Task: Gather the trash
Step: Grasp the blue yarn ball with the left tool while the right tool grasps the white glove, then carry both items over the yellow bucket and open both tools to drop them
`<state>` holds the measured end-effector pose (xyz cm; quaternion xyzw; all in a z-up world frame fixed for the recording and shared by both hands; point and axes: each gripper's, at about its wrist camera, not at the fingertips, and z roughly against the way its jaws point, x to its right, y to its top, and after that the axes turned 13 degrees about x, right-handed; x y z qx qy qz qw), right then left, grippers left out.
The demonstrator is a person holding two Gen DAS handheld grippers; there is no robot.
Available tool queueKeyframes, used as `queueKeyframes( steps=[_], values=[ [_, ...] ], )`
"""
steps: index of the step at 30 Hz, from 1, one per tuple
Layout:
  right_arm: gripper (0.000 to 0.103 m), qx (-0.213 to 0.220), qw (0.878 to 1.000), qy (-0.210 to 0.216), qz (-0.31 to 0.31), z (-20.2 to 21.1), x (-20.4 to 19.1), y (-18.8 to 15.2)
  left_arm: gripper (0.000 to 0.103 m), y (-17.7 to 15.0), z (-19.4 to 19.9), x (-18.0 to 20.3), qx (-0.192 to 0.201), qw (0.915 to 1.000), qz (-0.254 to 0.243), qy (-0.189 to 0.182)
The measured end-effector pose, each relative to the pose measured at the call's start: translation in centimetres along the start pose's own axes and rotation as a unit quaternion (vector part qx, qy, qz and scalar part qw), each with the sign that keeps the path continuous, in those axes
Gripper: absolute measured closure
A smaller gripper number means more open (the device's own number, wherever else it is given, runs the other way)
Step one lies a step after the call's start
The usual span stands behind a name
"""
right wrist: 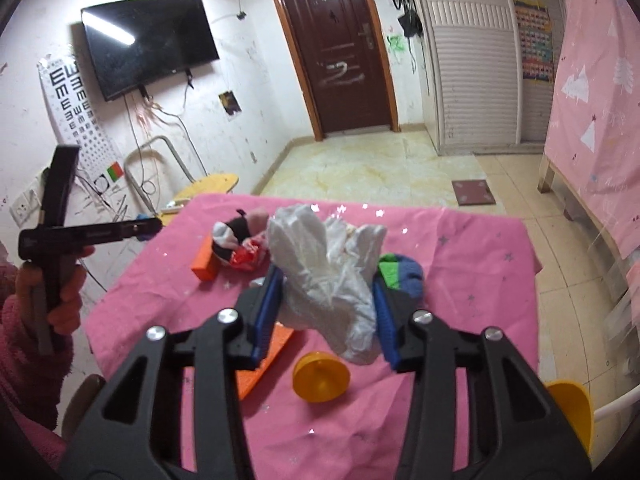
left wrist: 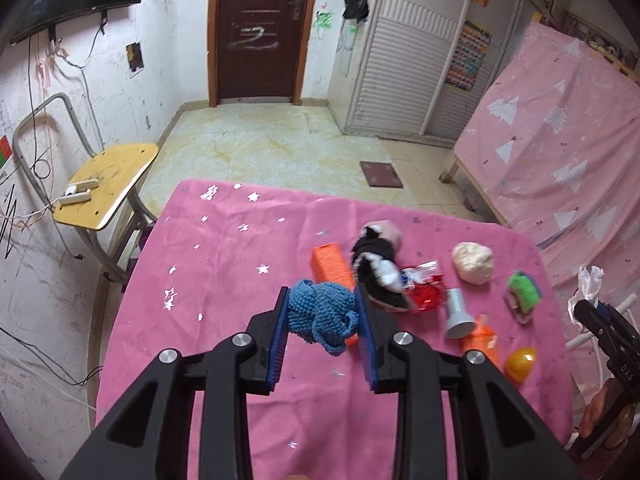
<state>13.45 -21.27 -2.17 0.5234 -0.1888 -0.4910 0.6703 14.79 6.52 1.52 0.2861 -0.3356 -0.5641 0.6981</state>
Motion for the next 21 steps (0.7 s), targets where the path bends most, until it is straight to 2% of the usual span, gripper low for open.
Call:
queueKeyframes(
  steps=[8,15,21],
  values=[
    [0.061,0.048,0.998,-0.038,0.001,5.0,2.5,1.3,0.079,-0.1,2.1,5.3,0.013,0.9975,-0.027,-0.064],
    [0.06,0.062,0.993,-0.103,-0.009,8.1,6.4,1.2,0.079,-1.5,2.3,11.4,0.0,0.9917,-0.056,-0.116],
    [0.058,0.076,0.987,-0.138,-0.022,10.5,8.9,0.9,0.079,-3.1,1.9,16.4,-0.016,0.9843,-0.088,-0.152]
  ],
)
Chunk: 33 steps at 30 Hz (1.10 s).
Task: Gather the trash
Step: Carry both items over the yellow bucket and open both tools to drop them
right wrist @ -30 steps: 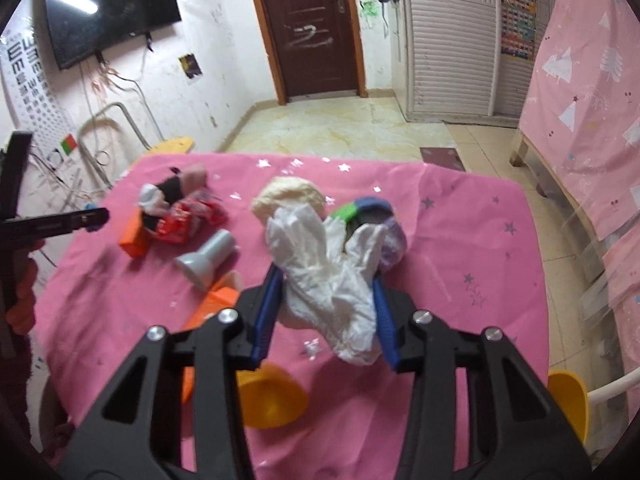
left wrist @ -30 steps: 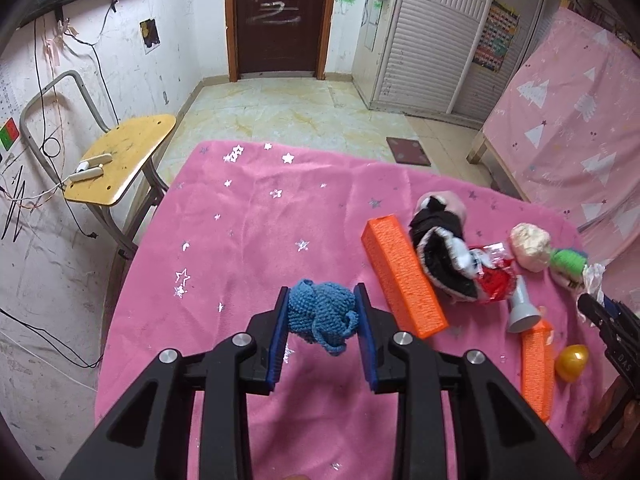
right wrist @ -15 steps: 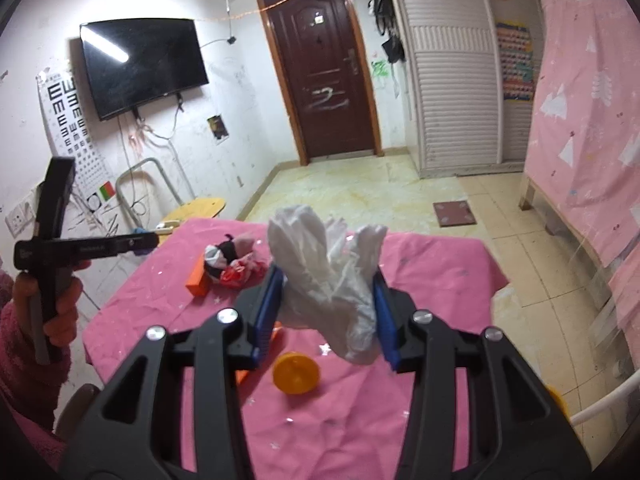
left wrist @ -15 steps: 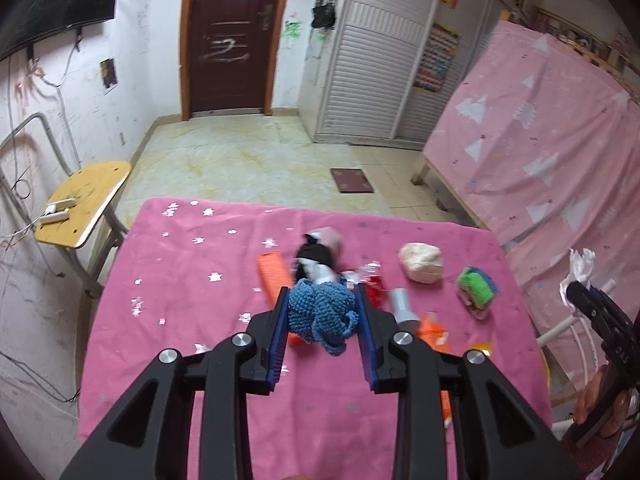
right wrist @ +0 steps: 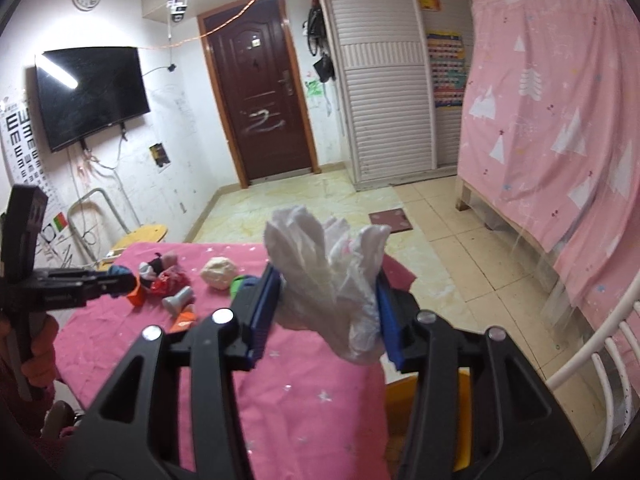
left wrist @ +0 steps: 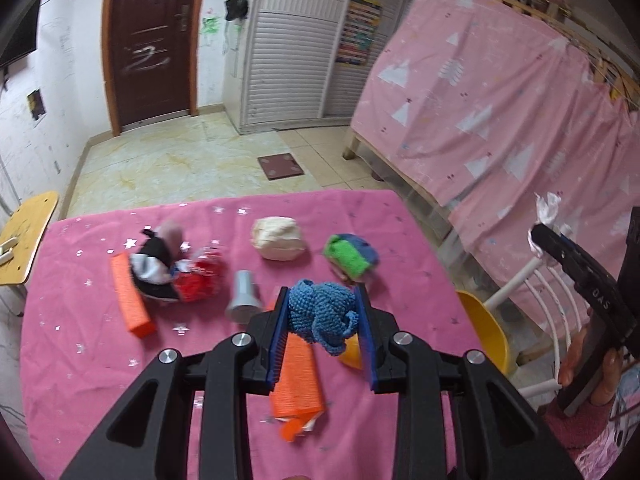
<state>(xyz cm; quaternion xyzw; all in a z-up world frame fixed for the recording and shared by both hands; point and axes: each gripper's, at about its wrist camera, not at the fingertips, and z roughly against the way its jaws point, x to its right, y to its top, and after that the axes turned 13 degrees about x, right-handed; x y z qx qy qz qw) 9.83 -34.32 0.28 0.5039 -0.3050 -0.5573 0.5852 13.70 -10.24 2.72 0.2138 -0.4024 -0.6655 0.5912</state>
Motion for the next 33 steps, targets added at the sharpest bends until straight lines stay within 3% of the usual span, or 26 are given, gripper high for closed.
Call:
queueKeyframes(
  steps=[13,17,25,29,33],
  values=[
    [0.057,-0.002,0.999,-0.048,-0.024,1.2,4.7,-0.9,0.079,-2.8,-2.8,8.8,-0.039,0.996,-0.057,-0.057],
    [0.044,-0.001,0.998,-0.06,-0.032,1.5,6.1,-1.0,0.079,-3.4,-3.3,11.4,-0.045,0.9935,-0.073,-0.075],
    [0.041,0.017,0.996,-0.065,-0.061,2.7,7.8,-1.0,0.079,-4.8,-5.4,17.1,-0.07,0.9859,-0.091,-0.121],
    [0.026,0.03,0.994,-0.066,-0.078,3.3,8.6,-0.9,0.079,-6.0,-6.9,19.4,-0.087,0.9827,-0.094,-0.134],
    [0.024,0.042,0.993,-0.065,-0.09,3.9,9.4,-0.7,0.079,-7.0,-7.8,20.7,-0.097,0.9803,-0.096,-0.143]
  ],
)
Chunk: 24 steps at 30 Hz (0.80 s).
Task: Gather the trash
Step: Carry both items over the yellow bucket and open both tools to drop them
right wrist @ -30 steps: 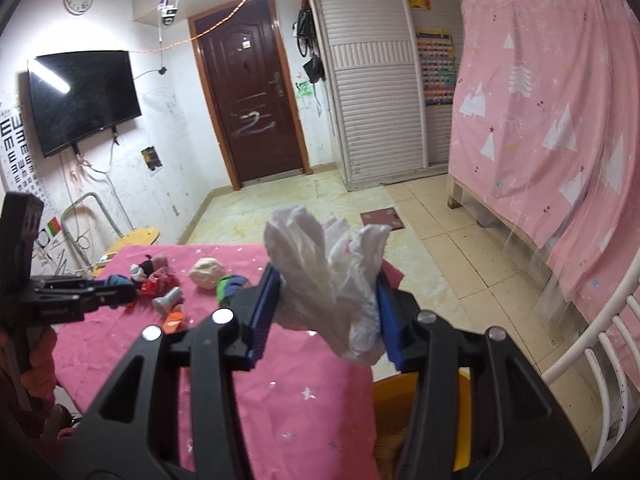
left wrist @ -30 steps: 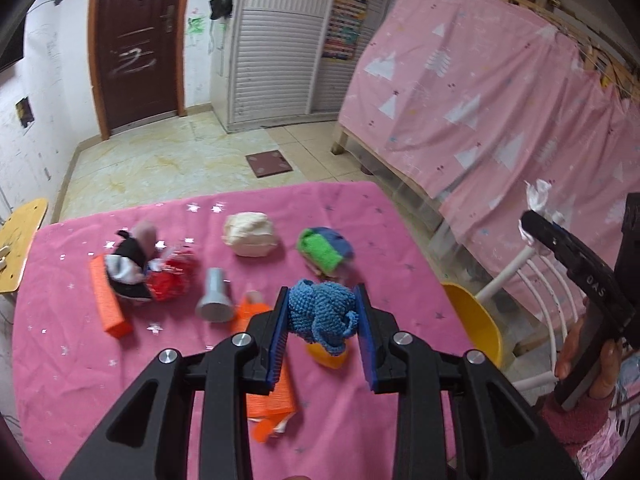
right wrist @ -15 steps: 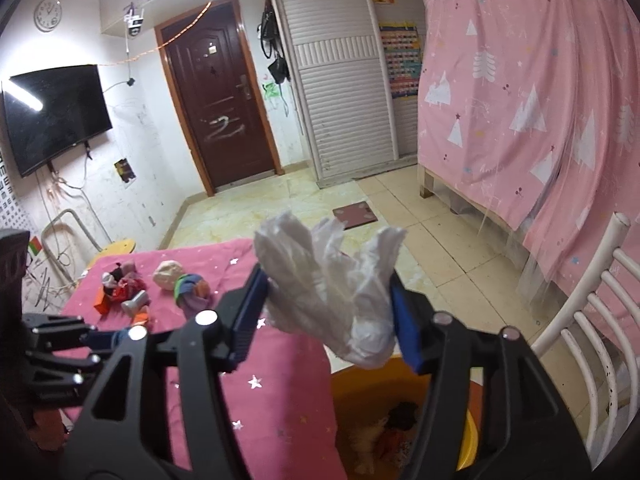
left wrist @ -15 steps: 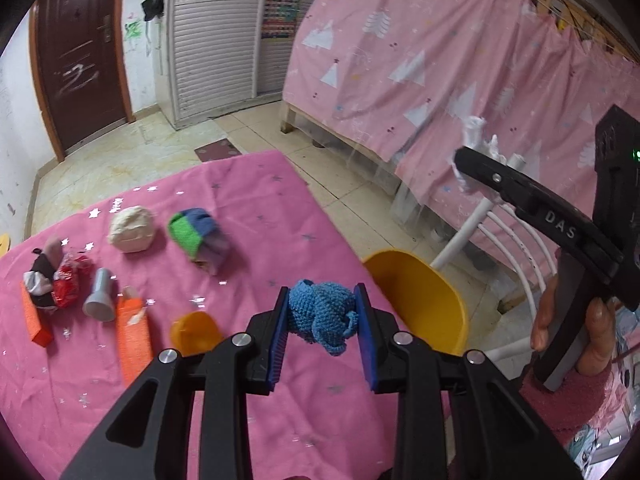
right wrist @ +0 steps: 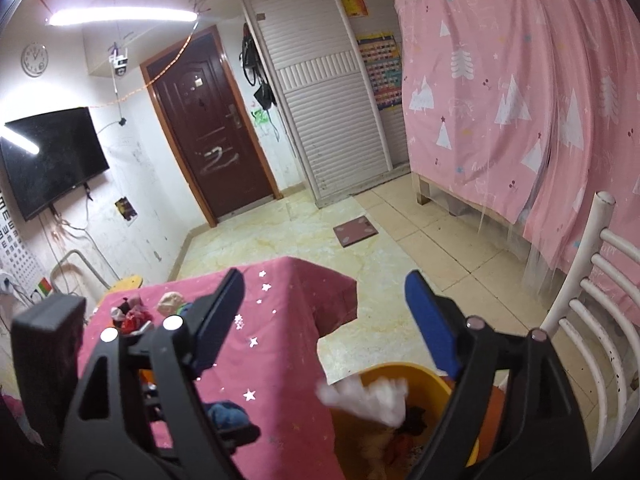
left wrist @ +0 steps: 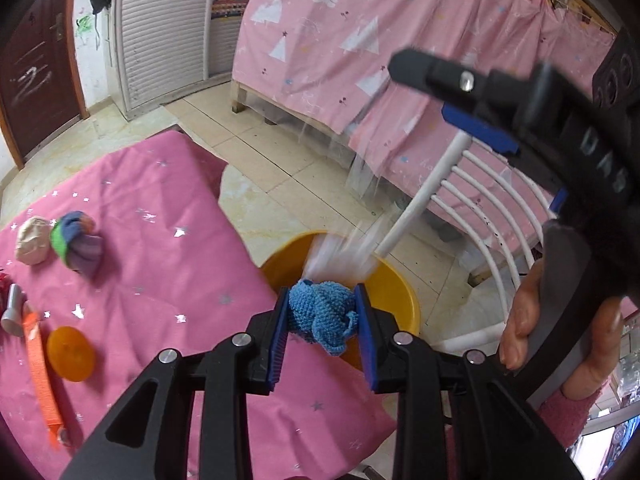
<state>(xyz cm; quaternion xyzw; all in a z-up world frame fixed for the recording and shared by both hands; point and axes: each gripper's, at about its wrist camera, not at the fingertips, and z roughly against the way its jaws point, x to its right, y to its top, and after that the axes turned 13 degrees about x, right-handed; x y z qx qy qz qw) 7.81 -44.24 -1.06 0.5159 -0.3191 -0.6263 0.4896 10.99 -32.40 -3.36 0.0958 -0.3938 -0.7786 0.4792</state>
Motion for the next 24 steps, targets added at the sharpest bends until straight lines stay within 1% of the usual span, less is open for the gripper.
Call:
queueKeyframes(
  steps=[4,6,8,10,14,20,23,24],
  values=[
    [0.023,0.012,1.0,-0.002,-0.016,0.2,0.7,0.3,0.079,-0.1,-1.4,0.9,-0.011,0.9998,0.004,-0.018],
    [0.023,0.019,1.0,-0.002,-0.02,0.5,0.9,0.4,0.071,-0.1,-2.0,1.3,-0.018,0.9993,0.008,-0.032],
    [0.023,0.026,0.999,-0.002,-0.025,0.7,1.2,0.6,0.043,-0.1,-2.2,1.7,-0.017,0.9993,0.005,-0.034],
    [0.02,0.032,0.999,0.002,-0.033,0.9,1.4,0.7,0.035,-0.1,-1.9,2.0,-0.011,0.9994,0.002,-0.034],
    [0.019,0.037,0.998,0.005,-0.041,0.8,1.5,0.7,0.034,0.0,-1.7,2.0,-0.008,0.9997,-0.006,-0.023],
    [0.019,0.034,0.999,0.008,-0.035,0.4,1.1,0.8,0.034,0.9,-0.2,0.3,0.008,1.0,-0.004,0.002],
    [0.015,0.04,0.998,0.016,-0.039,0.1,0.2,1.0,0.034,1.1,1.2,-1.1,0.021,0.9994,-0.013,0.025],
    [0.015,0.039,0.998,0.02,-0.037,-0.2,-0.1,1.0,0.034,1.2,1.9,-2.0,0.027,0.9986,-0.02,0.042]
  ],
)
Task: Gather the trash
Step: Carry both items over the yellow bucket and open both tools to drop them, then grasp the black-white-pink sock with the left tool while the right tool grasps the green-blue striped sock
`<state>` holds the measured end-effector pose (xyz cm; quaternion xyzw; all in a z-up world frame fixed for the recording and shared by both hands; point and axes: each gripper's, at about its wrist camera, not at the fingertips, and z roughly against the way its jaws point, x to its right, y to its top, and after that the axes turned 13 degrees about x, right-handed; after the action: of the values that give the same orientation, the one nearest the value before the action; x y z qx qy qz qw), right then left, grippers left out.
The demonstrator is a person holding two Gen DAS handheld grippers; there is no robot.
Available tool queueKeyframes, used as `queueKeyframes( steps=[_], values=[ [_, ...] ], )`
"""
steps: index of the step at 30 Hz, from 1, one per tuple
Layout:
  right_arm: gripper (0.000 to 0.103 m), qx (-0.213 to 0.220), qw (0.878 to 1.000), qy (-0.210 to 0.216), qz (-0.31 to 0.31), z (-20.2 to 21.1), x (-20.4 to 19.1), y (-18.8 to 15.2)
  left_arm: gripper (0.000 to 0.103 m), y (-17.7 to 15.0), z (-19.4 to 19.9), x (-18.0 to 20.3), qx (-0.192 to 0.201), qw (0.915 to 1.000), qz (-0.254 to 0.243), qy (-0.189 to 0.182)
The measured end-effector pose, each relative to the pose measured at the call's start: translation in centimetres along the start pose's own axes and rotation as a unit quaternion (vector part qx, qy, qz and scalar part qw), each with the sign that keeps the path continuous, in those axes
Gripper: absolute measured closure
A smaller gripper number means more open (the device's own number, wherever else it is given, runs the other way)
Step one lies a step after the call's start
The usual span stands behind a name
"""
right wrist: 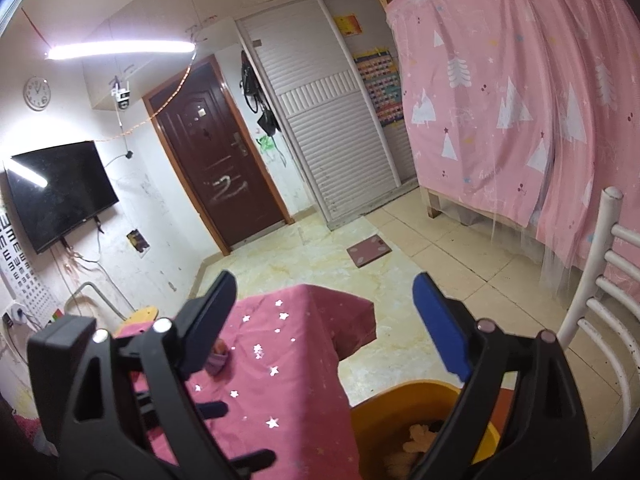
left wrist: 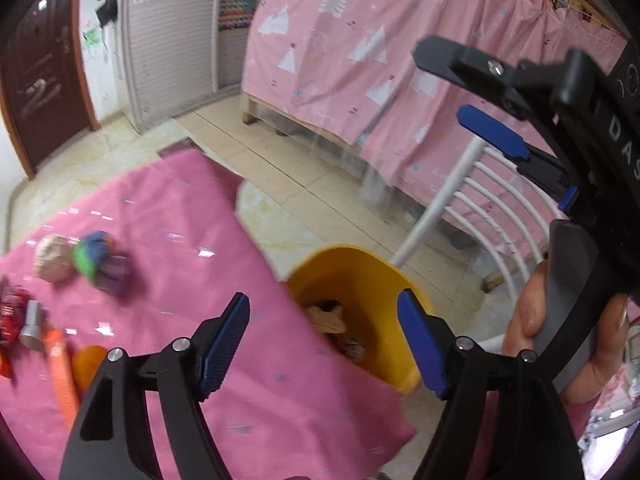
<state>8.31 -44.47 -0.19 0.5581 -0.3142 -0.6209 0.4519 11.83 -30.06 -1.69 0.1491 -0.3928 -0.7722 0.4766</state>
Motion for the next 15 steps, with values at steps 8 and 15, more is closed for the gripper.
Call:
queueKeyframes(
  steps=[8,15],
  values=[
    [0.013,-0.031,0.999,0.027,0.005,-3.1,-3.1,-1.4,0.034,0.6,3.7,-8.2,0.024,0.9945,0.012,0.102],
    [0.013,-0.075,0.995,0.059,0.021,-6.7,-6.7,-3.8,0.034,1.7,6.9,-18.3,0.044,0.9795,0.068,0.184]
  ],
)
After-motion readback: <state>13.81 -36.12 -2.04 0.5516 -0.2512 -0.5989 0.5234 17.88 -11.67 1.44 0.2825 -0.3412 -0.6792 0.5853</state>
